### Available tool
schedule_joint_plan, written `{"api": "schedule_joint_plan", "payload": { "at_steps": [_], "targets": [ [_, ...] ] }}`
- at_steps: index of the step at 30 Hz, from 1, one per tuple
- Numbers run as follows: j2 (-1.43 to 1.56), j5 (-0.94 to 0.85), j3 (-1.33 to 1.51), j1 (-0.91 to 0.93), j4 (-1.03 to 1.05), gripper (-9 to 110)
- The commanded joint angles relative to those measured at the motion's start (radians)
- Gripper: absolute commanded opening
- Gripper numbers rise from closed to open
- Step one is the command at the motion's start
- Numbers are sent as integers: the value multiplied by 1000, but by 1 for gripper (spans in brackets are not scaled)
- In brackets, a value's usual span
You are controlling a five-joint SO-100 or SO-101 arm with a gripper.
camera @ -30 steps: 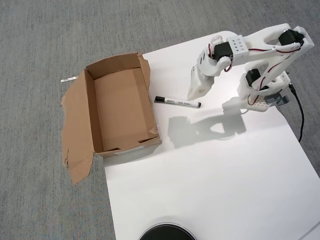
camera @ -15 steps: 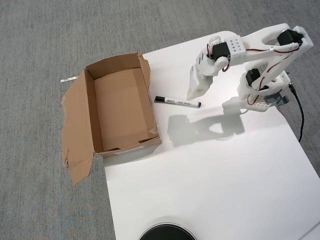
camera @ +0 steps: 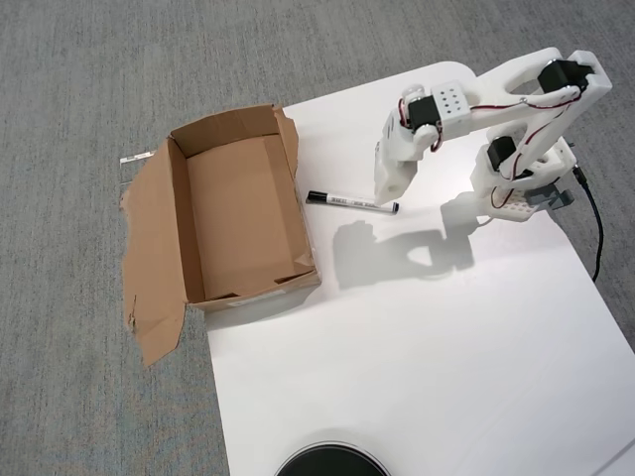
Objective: Grasp a pen and put it in the box.
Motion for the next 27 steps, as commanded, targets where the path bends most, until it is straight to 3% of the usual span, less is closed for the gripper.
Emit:
{"api": "schedule_joint_plan", "payload": {
  "at_steps": [1, 11, 27],
  "targets": [
    [-15, -5, -54, 7, -11, 11],
    [-256, -7, -288, 44, -8, 11],
    [-420, -7, -301, 125, -9, 11]
  ]
}}
